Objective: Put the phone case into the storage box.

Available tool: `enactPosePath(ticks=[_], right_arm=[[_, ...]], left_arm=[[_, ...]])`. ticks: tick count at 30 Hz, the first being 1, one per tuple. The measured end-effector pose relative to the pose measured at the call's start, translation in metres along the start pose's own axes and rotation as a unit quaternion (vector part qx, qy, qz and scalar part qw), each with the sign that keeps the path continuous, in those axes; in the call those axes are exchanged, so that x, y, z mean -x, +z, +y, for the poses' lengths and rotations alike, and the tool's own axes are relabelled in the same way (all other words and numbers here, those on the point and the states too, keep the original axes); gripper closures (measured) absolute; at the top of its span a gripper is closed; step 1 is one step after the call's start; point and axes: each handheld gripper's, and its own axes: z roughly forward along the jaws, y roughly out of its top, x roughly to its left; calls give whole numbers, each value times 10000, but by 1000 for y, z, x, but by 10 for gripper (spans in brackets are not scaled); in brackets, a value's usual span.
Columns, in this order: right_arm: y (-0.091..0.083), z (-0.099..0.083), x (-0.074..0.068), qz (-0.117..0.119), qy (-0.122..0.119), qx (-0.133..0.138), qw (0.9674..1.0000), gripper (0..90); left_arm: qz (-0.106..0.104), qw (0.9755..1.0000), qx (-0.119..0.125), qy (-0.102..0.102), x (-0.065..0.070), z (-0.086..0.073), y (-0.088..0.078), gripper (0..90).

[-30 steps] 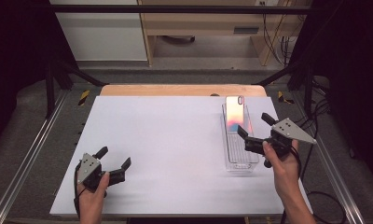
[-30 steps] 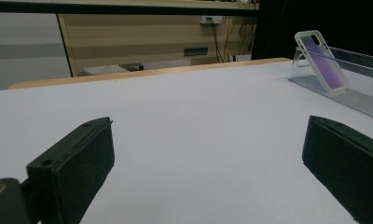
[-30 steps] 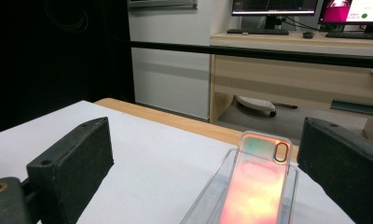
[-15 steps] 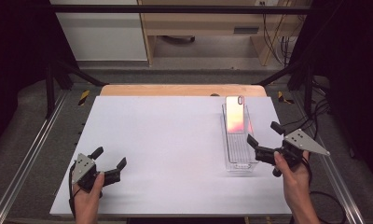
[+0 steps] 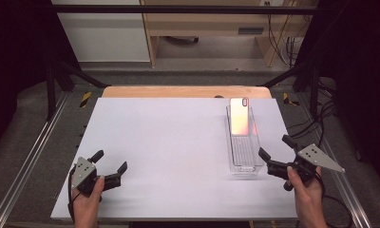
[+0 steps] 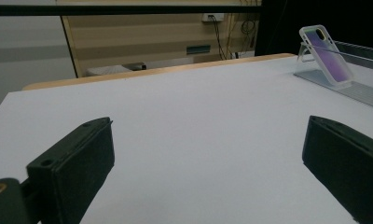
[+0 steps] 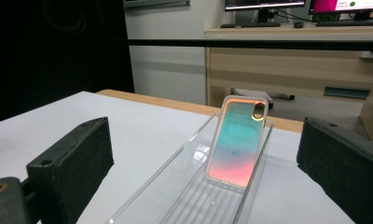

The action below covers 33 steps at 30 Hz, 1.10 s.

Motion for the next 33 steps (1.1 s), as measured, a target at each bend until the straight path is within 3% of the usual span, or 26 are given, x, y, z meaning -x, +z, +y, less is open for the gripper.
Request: enactPosePath(ticks=[15,33], right_arm=[[-12,-24,3,-42,75,-54,9999,42],[-13,-42,-6,147,61,-129,9998,40]], left_arm=[[-25,10000,-12,64,-1,-1,-2,17],[-53,10000,6,67,-1,-1,-3,17]])
